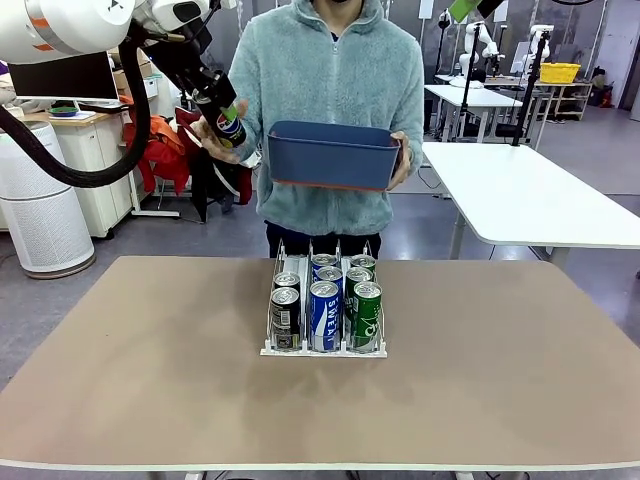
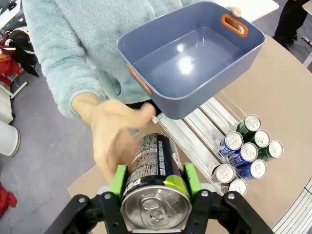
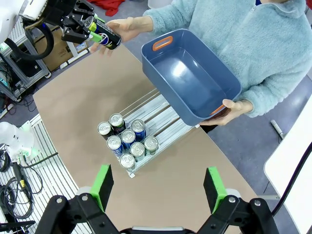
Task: Fill the beverage cans into the dispenser.
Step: Place the picked Pepsi coke in the line of the Automatic Can Dispenser with the same cans.
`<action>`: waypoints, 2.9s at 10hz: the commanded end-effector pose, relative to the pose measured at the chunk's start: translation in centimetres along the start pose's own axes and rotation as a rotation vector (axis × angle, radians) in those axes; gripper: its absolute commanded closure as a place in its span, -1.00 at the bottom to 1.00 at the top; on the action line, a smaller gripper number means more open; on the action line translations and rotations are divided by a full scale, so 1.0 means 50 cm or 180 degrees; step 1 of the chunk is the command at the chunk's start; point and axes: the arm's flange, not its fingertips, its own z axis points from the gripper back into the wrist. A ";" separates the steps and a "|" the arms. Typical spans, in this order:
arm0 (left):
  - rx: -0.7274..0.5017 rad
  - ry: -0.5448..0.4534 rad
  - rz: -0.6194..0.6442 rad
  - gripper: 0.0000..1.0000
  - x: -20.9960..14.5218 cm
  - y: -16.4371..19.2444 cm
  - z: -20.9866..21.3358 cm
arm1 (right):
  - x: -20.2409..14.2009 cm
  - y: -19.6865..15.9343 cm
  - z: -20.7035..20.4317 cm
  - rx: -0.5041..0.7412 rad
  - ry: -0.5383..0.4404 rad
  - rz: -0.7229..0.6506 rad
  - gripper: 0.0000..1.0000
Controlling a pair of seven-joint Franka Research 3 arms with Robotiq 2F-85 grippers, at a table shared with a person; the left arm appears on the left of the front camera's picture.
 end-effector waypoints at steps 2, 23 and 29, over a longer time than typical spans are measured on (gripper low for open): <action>-0.0045 -0.0030 -0.0043 1.00 -0.004 0.007 0.005 | -0.005 0.002 0.000 0.0049 -0.0038 0.0019 -0.98; -0.0990 0.0939 0.0765 -0.15 -0.256 -0.329 -0.012 | -0.005 0.002 0.000 0.0049 -0.0038 0.0019 -0.98; -0.0920 0.1036 0.0665 -0.15 -0.259 -0.322 -0.026 | -0.005 0.002 0.000 0.0049 -0.0038 0.0019 -0.98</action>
